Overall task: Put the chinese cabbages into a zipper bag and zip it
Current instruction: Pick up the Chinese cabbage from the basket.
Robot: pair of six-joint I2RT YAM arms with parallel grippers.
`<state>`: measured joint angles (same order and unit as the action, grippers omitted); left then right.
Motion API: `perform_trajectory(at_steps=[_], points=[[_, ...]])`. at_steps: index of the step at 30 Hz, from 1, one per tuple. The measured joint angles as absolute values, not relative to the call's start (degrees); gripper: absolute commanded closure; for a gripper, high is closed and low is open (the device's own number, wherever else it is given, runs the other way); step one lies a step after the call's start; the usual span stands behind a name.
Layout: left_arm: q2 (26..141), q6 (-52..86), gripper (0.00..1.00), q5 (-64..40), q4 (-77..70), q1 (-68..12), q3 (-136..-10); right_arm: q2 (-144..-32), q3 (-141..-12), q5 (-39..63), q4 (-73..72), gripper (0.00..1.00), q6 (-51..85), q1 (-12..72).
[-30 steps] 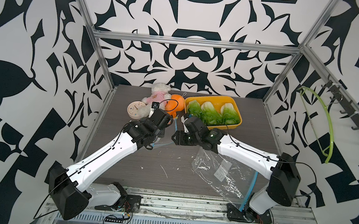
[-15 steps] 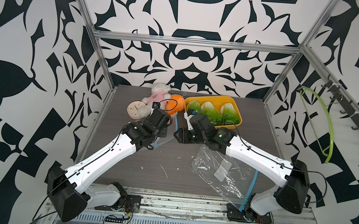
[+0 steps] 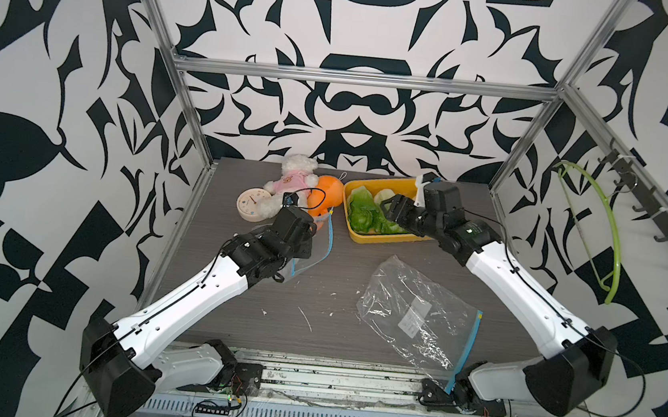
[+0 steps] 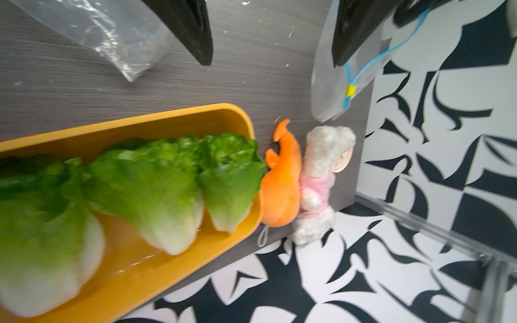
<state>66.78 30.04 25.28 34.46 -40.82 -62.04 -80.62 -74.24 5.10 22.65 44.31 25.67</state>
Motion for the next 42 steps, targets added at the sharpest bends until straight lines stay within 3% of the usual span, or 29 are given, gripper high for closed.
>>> perform_trajectory(at_steps=[8,17,30,36,42], points=[[65.65,30.85,0.91,23.70,32.67,-40.82,-60.18,-89.86,-69.04,6.22,13.69,0.26,52.14,19.18],[65.63,31.03,0.92,22.85,31.73,-40.82,-60.07,-99.50,-68.99,6.15,7.05,0.25,59.24,18.35],[65.63,30.13,0.92,23.16,31.09,-40.82,-60.07,-104.05,-69.25,5.30,2.35,0.26,64.97,18.33],[65.63,30.04,0.92,23.18,31.09,-40.82,-60.07,-106.54,-69.95,4.38,-0.64,0.30,66.15,17.56],[65.63,30.04,0.92,23.18,31.11,-40.82,-60.07,-109.27,-70.59,3.86,-4.62,0.43,66.13,16.38]])
